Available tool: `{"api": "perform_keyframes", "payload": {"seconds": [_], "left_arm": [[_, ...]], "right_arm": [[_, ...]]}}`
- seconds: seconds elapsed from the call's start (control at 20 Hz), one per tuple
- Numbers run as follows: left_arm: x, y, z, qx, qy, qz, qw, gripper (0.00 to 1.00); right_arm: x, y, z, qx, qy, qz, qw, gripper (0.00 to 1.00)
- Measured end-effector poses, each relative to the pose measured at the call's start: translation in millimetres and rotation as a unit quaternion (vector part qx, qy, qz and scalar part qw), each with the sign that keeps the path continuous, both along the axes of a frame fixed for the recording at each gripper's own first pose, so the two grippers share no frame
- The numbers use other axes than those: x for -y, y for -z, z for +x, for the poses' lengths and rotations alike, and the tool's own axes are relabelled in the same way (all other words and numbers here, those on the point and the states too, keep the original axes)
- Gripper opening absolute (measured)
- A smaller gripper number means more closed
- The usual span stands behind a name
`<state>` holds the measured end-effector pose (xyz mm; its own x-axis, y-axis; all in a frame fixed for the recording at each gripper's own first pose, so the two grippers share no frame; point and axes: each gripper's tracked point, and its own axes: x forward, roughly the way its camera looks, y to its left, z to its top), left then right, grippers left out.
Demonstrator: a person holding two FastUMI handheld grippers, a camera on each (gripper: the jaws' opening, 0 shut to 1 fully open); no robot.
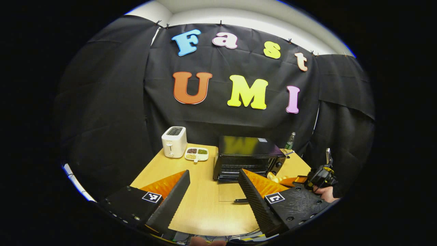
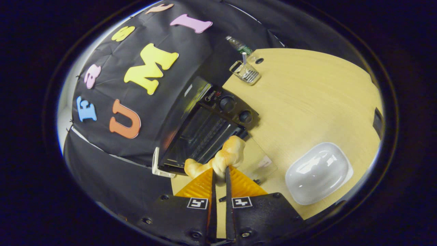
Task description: Open the electric oven with the left hand, put the food in, and close the electric oven.
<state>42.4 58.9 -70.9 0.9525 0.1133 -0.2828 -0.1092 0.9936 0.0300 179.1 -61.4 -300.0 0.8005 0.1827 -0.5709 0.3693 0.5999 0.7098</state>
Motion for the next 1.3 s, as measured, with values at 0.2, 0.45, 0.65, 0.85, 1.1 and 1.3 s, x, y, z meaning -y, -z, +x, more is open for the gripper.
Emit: {"api": "perform_keyframes", "payload": {"seconds": [0.2, 0.45, 0.65, 0.85, 1.1, 1.3], "left_arm": [[-20, 4, -12, -0.014, -0.026, 0.006, 1.000, 0.94], [-30, 8, -21, -0.034, -0.047, 0.018, 0.998, 0.94], [-35, 15, -26, -0.050, -0.061, 0.021, 0.997, 0.94], [-34, 20, -28, -0.063, -0.069, 0.024, 0.995, 0.94], [-30, 22, -35, -0.079, -0.071, 0.029, 0.994, 0.94], [-18, 15, -37, -0.070, -0.058, 0.029, 0.995, 0.94]], "right_arm": [[-18, 15, 54, 0.012, 0.014, 0.016, 1.000, 0.10], [-18, 33, 118, 0.024, 0.047, 0.030, 0.998, 0.12], [-22, 48, 155, 0.029, 0.061, 0.036, 0.997, 0.10], [-30, 62, 179, 0.030, 0.074, 0.041, 0.996, 0.12], [-36, 66, 187, 0.042, 0.090, 0.059, 0.993, 0.16], [-33, 52, 177, 0.055, 0.101, 0.061, 0.992, 0.28]]}}
